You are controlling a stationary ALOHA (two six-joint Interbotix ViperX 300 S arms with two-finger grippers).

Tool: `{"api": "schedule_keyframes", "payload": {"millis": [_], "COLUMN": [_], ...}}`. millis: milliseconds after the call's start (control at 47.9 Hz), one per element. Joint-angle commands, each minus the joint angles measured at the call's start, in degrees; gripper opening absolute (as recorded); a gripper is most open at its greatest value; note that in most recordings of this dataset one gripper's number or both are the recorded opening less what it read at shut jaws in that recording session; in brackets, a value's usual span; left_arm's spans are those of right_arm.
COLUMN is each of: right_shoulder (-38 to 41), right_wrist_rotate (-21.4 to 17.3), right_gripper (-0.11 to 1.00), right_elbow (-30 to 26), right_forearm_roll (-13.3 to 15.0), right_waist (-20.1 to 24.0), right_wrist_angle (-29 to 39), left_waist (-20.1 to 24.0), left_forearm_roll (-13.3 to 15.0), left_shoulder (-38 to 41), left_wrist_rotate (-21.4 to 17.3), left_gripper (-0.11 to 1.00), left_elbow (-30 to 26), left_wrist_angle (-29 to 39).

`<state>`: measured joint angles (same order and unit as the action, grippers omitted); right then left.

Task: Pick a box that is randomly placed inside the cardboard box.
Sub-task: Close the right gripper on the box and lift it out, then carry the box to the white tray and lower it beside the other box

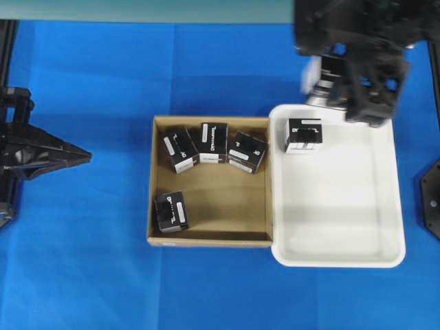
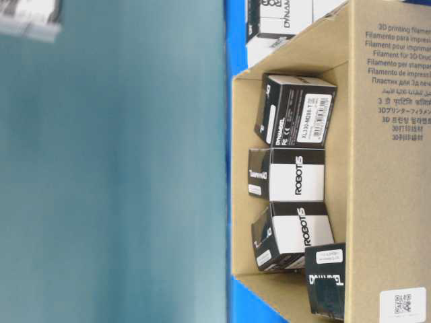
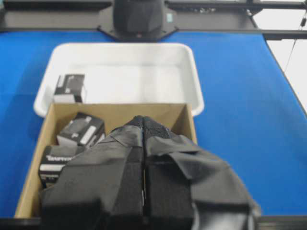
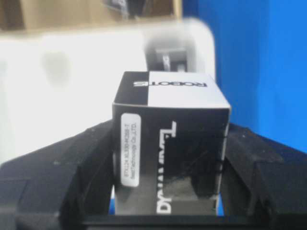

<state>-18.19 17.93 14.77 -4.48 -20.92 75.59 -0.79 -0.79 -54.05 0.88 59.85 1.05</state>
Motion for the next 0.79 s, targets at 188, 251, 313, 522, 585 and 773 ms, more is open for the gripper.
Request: {"api": "schedule_keyframes", "payload": {"millis": [188, 251, 313, 522, 585, 773], "right_shoulder": [-3.60, -3.16, -2.72, -0.18, 0.70, 3.87], "right_wrist_rotate": [4.83, 5.45, 5.98, 8.44, 9.14, 10.90], "right_gripper": [0.58, 0.58, 0.58, 0.58, 0.58, 0.58], "right_elbow": [16.70, 19.34, 22.06, 28.30, 29.71, 32.96], "right_forearm_roll": [0.53, 1.14, 1.85, 3.34, 3.43, 3.60], "right_waist": [-1.41, -1.41, -1.32, -1.32, -1.41, -1.76], "right_wrist_angle": [-9.32, -11.78, -14.06, -21.62, -23.99, -30.67], "left_waist": [-0.09, -0.09, -0.09, -0.09, -0.09, -0.09], "left_forearm_roll": [-0.09, -0.09, -0.09, -0.09, -0.18, -0.09], "left_shoulder": [0.18, 0.18, 0.18, 0.18, 0.18, 0.26], "left_wrist_rotate": [0.09, 0.09, 0.09, 0.09, 0.09, 0.09], "left_gripper": [-0.06, -0.06, -0.06, -0.06, -0.06, -0.06], "left_elbow": [-1.67, -1.67, -1.67, -1.85, -1.93, -2.20], "left_wrist_angle": [-0.26, -0.26, -0.26, -0.53, -0.53, -0.53]}}
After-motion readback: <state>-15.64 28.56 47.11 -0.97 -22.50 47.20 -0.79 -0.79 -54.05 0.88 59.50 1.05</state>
